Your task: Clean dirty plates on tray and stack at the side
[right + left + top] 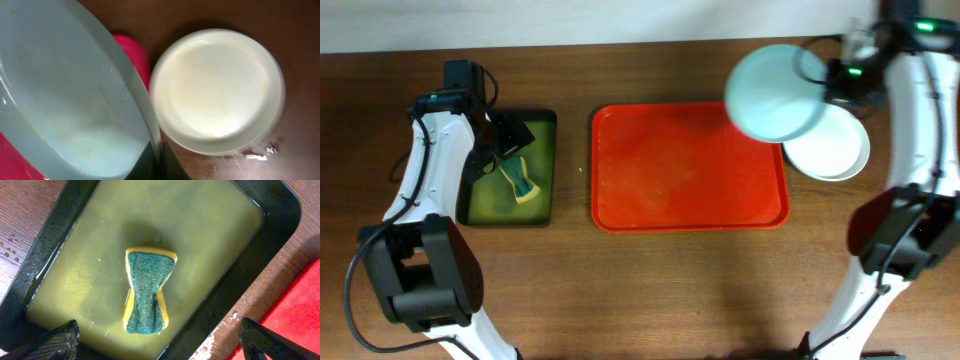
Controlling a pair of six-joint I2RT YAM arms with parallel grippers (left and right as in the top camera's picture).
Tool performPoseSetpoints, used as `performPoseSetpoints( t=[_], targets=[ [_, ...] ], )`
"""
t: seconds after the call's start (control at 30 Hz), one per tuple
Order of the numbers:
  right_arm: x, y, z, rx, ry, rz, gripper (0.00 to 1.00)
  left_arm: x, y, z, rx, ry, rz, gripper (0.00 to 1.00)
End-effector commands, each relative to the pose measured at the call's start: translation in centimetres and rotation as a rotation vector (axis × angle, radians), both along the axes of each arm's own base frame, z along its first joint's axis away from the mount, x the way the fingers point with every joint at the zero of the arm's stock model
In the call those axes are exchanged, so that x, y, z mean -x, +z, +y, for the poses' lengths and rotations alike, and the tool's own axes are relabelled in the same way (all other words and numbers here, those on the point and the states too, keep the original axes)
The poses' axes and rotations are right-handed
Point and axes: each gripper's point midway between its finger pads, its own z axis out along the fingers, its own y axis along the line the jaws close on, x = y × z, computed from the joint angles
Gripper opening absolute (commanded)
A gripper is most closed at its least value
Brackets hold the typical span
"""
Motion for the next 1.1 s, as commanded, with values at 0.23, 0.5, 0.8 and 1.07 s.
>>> performPoseSetpoints(
  t=[0.23, 0.5, 0.8, 1.07],
  targets=[
    [3.6, -9.3, -11.7, -0.144, -0.358, 0.017, 0.04, -0.3, 0.9, 0.0, 0.007, -0.001, -0.026, 0.99],
    [3.6, -11.6, -10.7, -0.141, -0.34, 0.003, 0.88, -0.3, 0.9, 0.0, 0.007, -0.001, -0.026, 0.99],
    [9.5, 4.9, -5.3, -0.082, -0.3, -0.165, 0.98, -0.3, 0.9, 0.0, 0.007, -0.001, -0.026, 0.99],
    [24.2, 8.6, 8.7, -0.063, -0.05, -0.239, 0.98, -0.3, 0.9, 0.0, 0.007, -0.001, -0.026, 0.99]
  ],
)
